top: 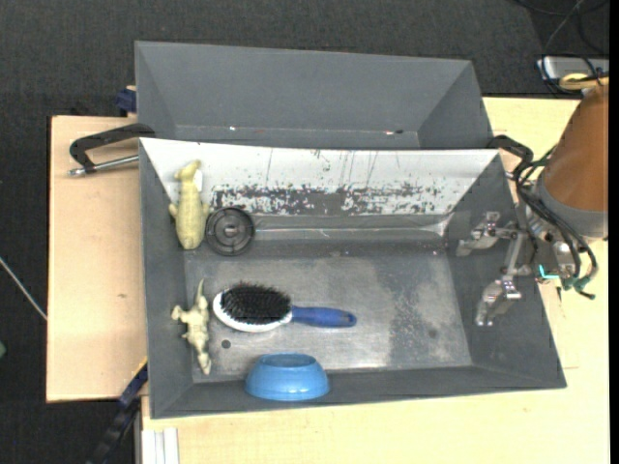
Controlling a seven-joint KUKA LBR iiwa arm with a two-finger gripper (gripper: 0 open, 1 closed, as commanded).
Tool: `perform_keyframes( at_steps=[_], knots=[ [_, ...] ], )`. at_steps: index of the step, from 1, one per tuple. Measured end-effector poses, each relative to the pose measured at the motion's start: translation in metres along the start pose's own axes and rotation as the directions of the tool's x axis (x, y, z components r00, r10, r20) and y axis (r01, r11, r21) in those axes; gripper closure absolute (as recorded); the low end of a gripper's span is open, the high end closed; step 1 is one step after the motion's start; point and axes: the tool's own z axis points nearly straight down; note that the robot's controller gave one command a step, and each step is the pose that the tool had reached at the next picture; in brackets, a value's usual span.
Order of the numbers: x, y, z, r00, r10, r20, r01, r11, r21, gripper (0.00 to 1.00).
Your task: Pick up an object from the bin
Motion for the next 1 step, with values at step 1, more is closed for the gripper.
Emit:
perform_keyframes(
  at_steps=[1],
  knots=[
    [0.0060,0.1026,0.1514,1.000,-0.003,0.013,0.003,1.000,0.001,0.00]
  ],
)
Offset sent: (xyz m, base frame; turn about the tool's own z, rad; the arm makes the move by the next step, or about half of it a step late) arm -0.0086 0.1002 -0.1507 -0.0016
